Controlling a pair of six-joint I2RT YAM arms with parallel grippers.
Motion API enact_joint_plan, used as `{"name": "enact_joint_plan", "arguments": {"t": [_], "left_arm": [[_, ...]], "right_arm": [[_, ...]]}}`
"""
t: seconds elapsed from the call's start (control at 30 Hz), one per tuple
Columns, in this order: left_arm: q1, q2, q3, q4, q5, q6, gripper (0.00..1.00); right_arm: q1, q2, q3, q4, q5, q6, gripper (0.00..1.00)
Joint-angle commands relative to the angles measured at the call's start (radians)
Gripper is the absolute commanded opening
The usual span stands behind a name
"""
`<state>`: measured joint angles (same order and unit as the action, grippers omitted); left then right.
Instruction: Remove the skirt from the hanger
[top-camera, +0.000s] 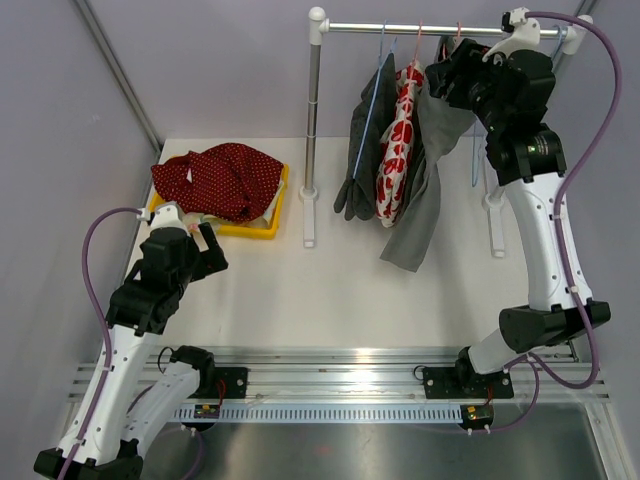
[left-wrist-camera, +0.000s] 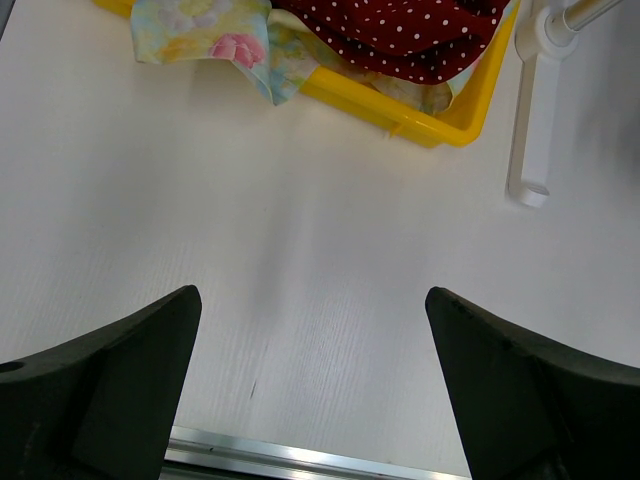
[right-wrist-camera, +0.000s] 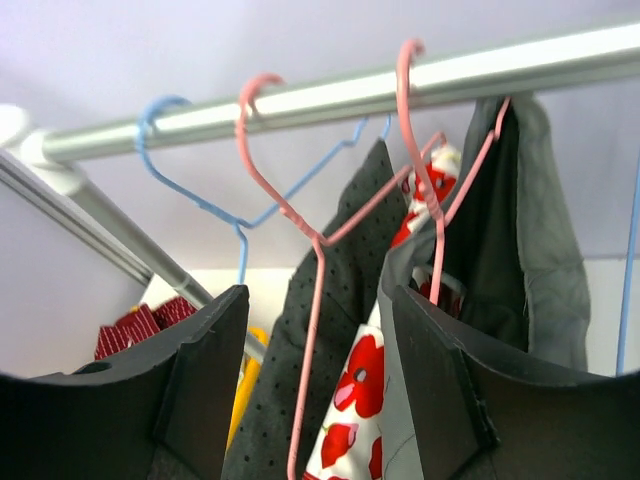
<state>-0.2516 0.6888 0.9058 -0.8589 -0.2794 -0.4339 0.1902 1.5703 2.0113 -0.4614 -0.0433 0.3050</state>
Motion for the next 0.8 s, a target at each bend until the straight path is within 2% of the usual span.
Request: {"name": "enact_joint_plan", "arguments": {"t": [0.0, 0.13, 0.37, 0.6, 0.67, 0.77], "left_arm": [[-0.003, -0.014, -0.01, 0.05, 0.026, 0.02, 0.99], [-0.003, -0.014, -0.01, 0.05, 0.029, 0.02, 0.99], [-0.003, -0.018, -0.01, 0.052, 0.031, 0.021, 0.99], [-0.003, -0.017, -0.012, 0.057, 0.039, 0.023, 0.99], [-0.003, -0.015, -0.015, 0.057, 0.042, 0.023, 0.99], [-0.003, -0.015, -0.015, 0.055, 0.043, 0.024, 0.99]], "right_arm": [[0.005, -0.032, 0.006, 0.067, 0.039, -0.033, 0.67], [0.006, 0.031, 0.088, -0.009, 0.091, -0.049, 0.66], [0.008, 0.103, 0.139, -0.036, 0.172, -0.07, 0.64], [0.008, 0.2, 0.222, -0.046, 0.181, -0.102, 0.64], [0.008, 0.233, 0.259, -0.057, 0.184, -0.109, 0.62], [0.006, 0.273, 0.299, -0.074, 0.183, -0.109, 0.54]]}}
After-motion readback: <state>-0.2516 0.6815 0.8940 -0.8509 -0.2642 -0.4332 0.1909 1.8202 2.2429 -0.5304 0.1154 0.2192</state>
